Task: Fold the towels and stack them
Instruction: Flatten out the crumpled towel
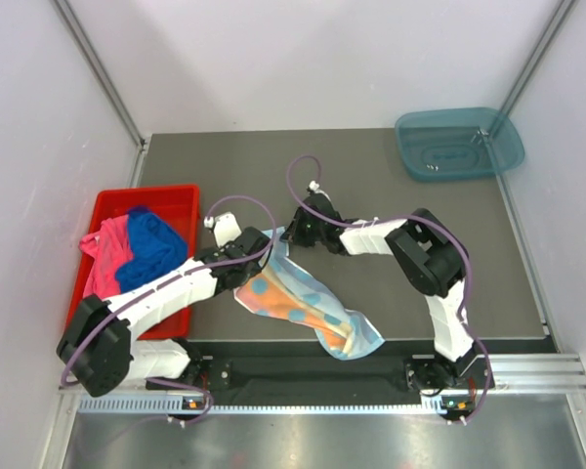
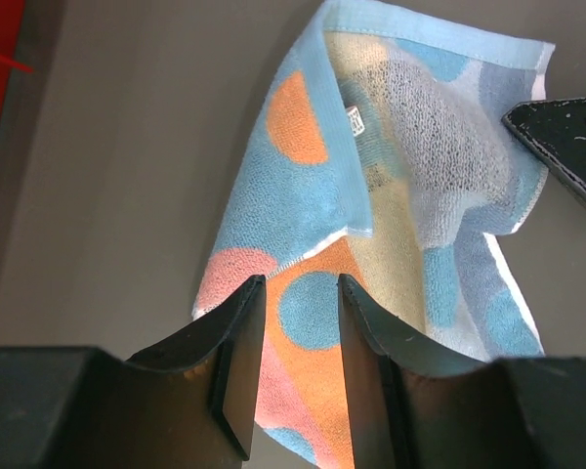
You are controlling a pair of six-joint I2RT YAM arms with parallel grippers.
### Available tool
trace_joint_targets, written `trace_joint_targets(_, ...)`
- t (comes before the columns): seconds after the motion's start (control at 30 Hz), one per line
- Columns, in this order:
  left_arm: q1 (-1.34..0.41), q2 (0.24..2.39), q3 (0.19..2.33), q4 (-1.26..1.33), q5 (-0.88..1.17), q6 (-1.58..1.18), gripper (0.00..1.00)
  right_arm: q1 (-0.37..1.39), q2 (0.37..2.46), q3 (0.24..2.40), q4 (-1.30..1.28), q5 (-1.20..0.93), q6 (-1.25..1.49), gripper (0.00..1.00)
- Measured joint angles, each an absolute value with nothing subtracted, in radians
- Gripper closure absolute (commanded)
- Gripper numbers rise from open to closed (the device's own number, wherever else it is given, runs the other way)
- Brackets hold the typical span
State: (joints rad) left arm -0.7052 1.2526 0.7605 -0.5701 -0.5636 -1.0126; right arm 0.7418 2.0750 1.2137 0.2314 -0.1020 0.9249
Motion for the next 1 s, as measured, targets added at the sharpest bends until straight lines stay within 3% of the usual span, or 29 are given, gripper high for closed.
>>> trace_joint_targets(0.17,-0.702,1.258,0.762,-0.54,-0.536,-0.969,0.58,0.716,2.069,1.205,0.221,-0.038,0.914,1.0)
trace_joint_targets(0.33,-0.7,1.344,0.802,-0.493,-0.482,-0.898,0.5,0.649,1.975,1.16,0.136,0.105,0.831,1.0)
trace_joint_targets(0.6,-0.7,1.585,1.031,-0.435,-0.353,-0.758,0.44,0.568,1.848,1.156,0.036,0.326,0.664,1.0)
trace_joint_targets(0.87,-0.701,1.793,1.256,-0.432,-0.287,-0.632,0.43,0.533,1.847,1.13,-0.008,0.377,0.592,0.97)
trace_joint_targets(1.0,-0.703,1.833,1.275,-0.434,-0.293,-0.603,0.38,0.508,1.847,1.114,-0.002,0.372,0.583,0.96)
